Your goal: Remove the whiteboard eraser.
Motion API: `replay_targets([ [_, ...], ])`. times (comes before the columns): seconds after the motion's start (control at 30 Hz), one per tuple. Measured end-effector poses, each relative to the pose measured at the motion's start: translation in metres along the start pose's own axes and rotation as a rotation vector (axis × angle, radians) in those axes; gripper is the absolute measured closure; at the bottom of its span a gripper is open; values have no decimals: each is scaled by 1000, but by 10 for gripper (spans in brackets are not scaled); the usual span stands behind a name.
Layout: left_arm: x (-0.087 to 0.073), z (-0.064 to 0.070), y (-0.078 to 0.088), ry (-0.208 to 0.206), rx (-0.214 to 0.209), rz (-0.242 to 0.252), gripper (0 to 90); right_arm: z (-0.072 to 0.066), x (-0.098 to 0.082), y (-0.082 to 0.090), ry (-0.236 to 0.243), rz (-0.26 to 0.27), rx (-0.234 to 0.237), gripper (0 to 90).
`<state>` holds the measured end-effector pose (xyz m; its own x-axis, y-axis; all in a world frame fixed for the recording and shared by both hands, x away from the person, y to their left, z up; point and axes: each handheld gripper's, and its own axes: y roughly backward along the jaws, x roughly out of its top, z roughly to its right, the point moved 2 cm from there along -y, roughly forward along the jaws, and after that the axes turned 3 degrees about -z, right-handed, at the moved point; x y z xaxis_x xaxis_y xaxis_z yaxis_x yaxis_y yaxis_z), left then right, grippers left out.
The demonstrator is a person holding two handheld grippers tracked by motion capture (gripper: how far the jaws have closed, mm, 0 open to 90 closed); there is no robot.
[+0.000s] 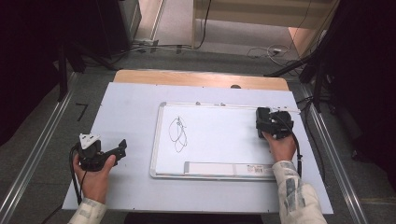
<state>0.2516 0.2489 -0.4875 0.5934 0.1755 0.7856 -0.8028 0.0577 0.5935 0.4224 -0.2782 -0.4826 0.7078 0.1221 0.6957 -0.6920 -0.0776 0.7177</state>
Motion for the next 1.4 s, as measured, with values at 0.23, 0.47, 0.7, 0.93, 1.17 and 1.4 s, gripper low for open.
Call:
replay_targets([
  [0.23,0,-1,0,5,-1,-4,82,-2,9,-8,-16,-2,2,145],
  [0.47,0,-1,-1,7,-7,-5,82,-3,14,-22,-29,-14,-19,163],
  [0.7,-1,-2,-1,17,-10,-5,82,-5,14,-31,-32,-32,-30,162],
  [0.93,-1,-3,-1,23,-14,-10,82,-5,11,-38,-40,-49,-30,162],
  [1.17,-1,-3,-1,27,-19,-12,82,-9,9,-40,-27,-48,-18,204],
  [1.4,-2,-3,-1,30,-18,-18,82,-9,8,-39,-46,-36,-33,276],
])
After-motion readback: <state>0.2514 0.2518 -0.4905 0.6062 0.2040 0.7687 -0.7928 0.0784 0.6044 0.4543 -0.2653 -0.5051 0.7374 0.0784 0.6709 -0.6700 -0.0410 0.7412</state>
